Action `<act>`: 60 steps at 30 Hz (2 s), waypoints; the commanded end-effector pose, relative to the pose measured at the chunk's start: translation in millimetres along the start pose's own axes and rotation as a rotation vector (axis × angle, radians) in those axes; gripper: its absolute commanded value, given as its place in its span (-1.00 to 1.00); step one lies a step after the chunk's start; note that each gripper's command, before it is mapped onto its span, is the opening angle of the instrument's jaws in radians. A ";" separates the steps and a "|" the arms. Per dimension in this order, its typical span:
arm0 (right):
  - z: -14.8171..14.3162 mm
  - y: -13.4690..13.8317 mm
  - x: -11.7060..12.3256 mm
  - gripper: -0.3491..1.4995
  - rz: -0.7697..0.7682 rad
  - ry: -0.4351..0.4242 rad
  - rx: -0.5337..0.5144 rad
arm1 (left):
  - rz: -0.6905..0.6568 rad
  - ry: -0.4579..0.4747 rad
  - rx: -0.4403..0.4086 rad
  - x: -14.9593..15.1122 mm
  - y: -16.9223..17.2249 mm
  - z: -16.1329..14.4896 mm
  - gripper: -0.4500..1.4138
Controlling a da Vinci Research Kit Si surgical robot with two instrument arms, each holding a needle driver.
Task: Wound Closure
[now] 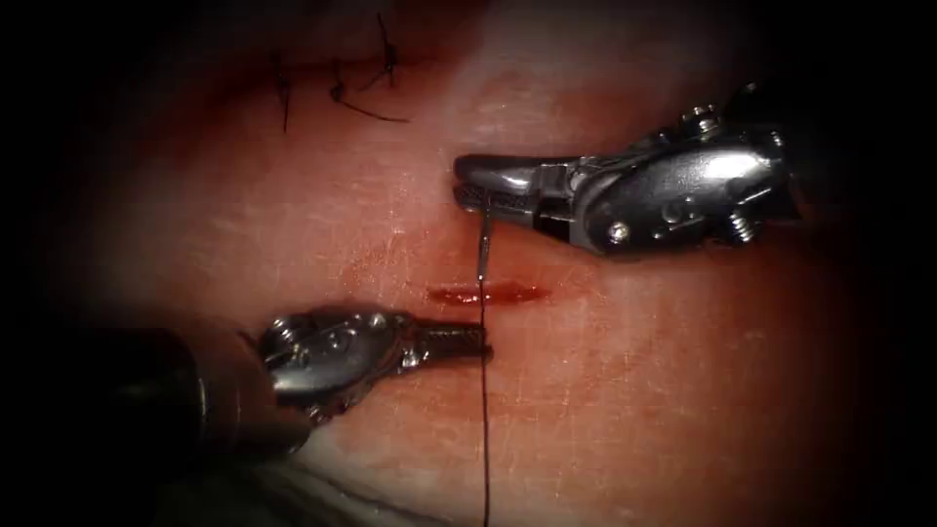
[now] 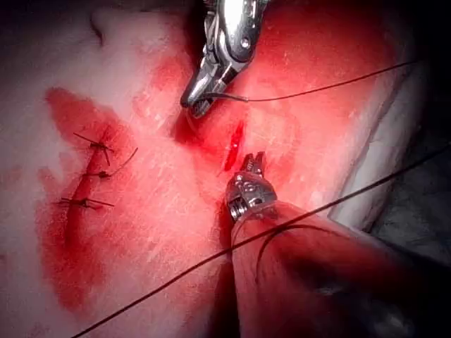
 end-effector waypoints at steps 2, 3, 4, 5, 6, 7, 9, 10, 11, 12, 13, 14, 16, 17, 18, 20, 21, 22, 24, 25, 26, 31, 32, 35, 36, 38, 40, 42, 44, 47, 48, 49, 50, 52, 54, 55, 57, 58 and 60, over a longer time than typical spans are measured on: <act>0.9 -1.9 -0.4 -1.00 -0.020 0.008 0.006 | -0.002 -0.001 -0.003 -0.6 0.0 0.8 -0.51; 1.0 -2.6 -0.5 -1.00 -0.027 0.009 0.011 | -0.008 -0.002 -0.003 -0.6 0.0 0.8 -0.51; 1.0 -2.9 -0.5 -1.00 -0.029 0.010 0.012 | -0.007 -0.002 -0.004 -0.7 0.0 0.7 -0.51; 1.1 -3.1 -0.5 -1.00 -0.037 0.010 0.016 | -0.007 -0.002 -0.004 -0.7 0.0 0.7 -0.53; 1.2 -3.5 -0.6 -1.00 0.001 0.001 0.030 | -0.007 -0.001 -0.002 -0.7 -0.1 0.6 -0.53; 1.2 -3.7 -0.7 -1.00 0.022 -0.003 0.035 | -0.007 -0.001 -0.002 -0.7 -0.1 0.6 -0.53; 1.5 -4.7 -1.1 -1.00 0.071 -0.020 0.059 | -0.007 0.000 0.000 -0.7 -0.1 0.6 -0.53; 1.5 -4.8 -1.1 -1.00 0.082 -0.023 0.061 | -0.007 0.000 0.000 -0.7 -0.1 0.6 -0.53; 1.4 -4.4 -1.1 -1.00 0.092 -0.024 0.060 | -0.007 0.000 0.000 -0.7 -0.1 0.6 -0.53; 1.3 -4.0 -1.1 -1.00 0.101 -0.023 0.049 | -0.007 0.000 0.000 -0.7 -0.1 0.6 -0.53; 1.3 -4.0 -1.1 -1.00 0.101 -0.023 0.049 | -0.007 0.000 0.000 -0.7 -0.1 0.6 -0.53; 1.0 -2.7 -0.7 -1.00 0.113 -0.017 0.026 | -0.007 0.000 0.000 -0.7 -0.1 0.6 -0.53; 0.9 -2.2 -0.5 -1.00 0.118 -0.022 0.029 | -0.007 0.000 0.003 -0.7 -0.1 0.6 -0.53; 1.0 -2.7 -0.7 -1.00 0.125 -0.030 0.036 | -0.007 0.000 0.003 -0.7 -0.1 0.6 -0.53; 1.0 -2.7 -0.7 -1.00 0.125 -0.030 0.036 | -0.007 0.000 0.003 -0.7 -0.1 0.6 -0.53; 1.6 -4.6 -1.3 -1.00 0.154 -0.025 0.058 | -0.007 0.000 0.003 -0.7 -0.1 0.6 -0.53; 1.8 -5.4 -1.5 -1.00 0.159 -0.029 0.071 | -0.007 0.000 0.003 -0.7 -0.1 0.6 -0.53; 2.2 -6.5 -1.9 -1.00 0.178 -0.032 0.087 | -0.007 0.000 0.002 -0.6 -0.1 0.5 -0.53; 2.2 -6.4 -2.2 -1.00 0.190 -0.033 0.087 | -0.007 0.001 0.005 -0.6 -0.1 0.5 -0.53; 2.1 -6.2 -2.2 -1.00 0.192 -0.035 0.085 | -0.007 0.001 0.005 -0.6 -0.1 0.5 -0.53; 2.0 -5.9 -2.2 -1.00 0.194 -0.039 0.085 | -0.007 0.001 0.005 -0.6 -0.1 0.5 -0.53; 1.8 -5.0 -1.6 -1.00 0.202 -0.042 0.074 | -0.007 0.001 0.005 -0.6 -0.1 0.5 -0.53; 1.7 -4.5 -1.4 -1.00 0.207 -0.039 0.071 | -0.007 0.001 0.005 -0.6 -0.1 0.5 -0.53; 1.9 -5.2 -1.7 -1.00 0.235 -0.048 0.067 | -0.007 0.001 0.005 -0.6 -0.1 0.5 -0.53; 2.1 -5.7 -2.0 -1.00 0.248 -0.047 0.073 | -0.007 0.001 0.005 -0.6 -0.1 0.5 -0.53; 2.3 -6.8 -2.6 -1.00 0.279 -0.059 0.087 | -0.007 0.001 0.005 -0.6 -0.1 0.5 -0.53; 2.3 -6.9 -2.9 -1.00 0.289 -0.061 0.087 | -0.007 0.001 0.005 -0.6 -0.1 0.5 -0.55; 2.2 -6.8 -3.0 -1.00 0.296 -0.063 0.088 | -0.007 0.001 0.005 -0.6 -0.1 0.5 -0.55; 2.2 -6.9 -3.1 -1.00 0.318 -0.069 0.093 | -0.008 0.001 0.005 -0.6 -0.1 0.5 -0.55; 2.2 -5.9 -3.0 -1.00 0.367 -0.076 0.079 | -0.008 0.001 0.006 -0.6 0.0 0.6 -0.55; 2.2 -5.6 -3.0 -1.00 0.375 -0.077 0.074 | -0.008 0.001 0.006 -0.6 0.0 0.6 -0.55; 2.2 -5.3 -3.0 -1.00 0.390 -0.074 0.068 | -0.008 0.002 0.006 -0.6 0.0 0.6 -0.55; 2.2 -4.8 -3.0 -1.00 0.424 -0.079 0.059 | -0.008 0.002 0.006 -0.6 0.0 0.7 -0.55; 2.1 -4.3 -3.0 -1.00 0.439 -0.085 0.054 | -0.008 0.002 0.006 -0.6 0.1 0.7 -0.55; 2.0 -4.3 -3.1 -1.00 0.456 -0.090 0.050 | -0.008 0.002 0.006 -0.6 0.1 0.7 -0.55; 2.0 -4.3 -3.3 -1.00 0.479 -0.092 0.049 | -0.008 0.002 0.006 -0.6 0.1 0.7 -0.55; 1.9 -4.5 -3.5 -1.00 0.536 -0.100 0.043 | -0.008 0.002 0.006 -0.6 0.1 0.7 -0.55; 1.9 -4.7 -3.7 -1.00 0.557 -0.100 0.040 | -0.008 0.002 0.006 -0.6 0.1 0.7 -0.55; 1.8 -4.9 -4.0 -1.00 0.631 -0.112 0.042 | -0.008 0.002 0.006 -0.6 0.1 0.7 -0.57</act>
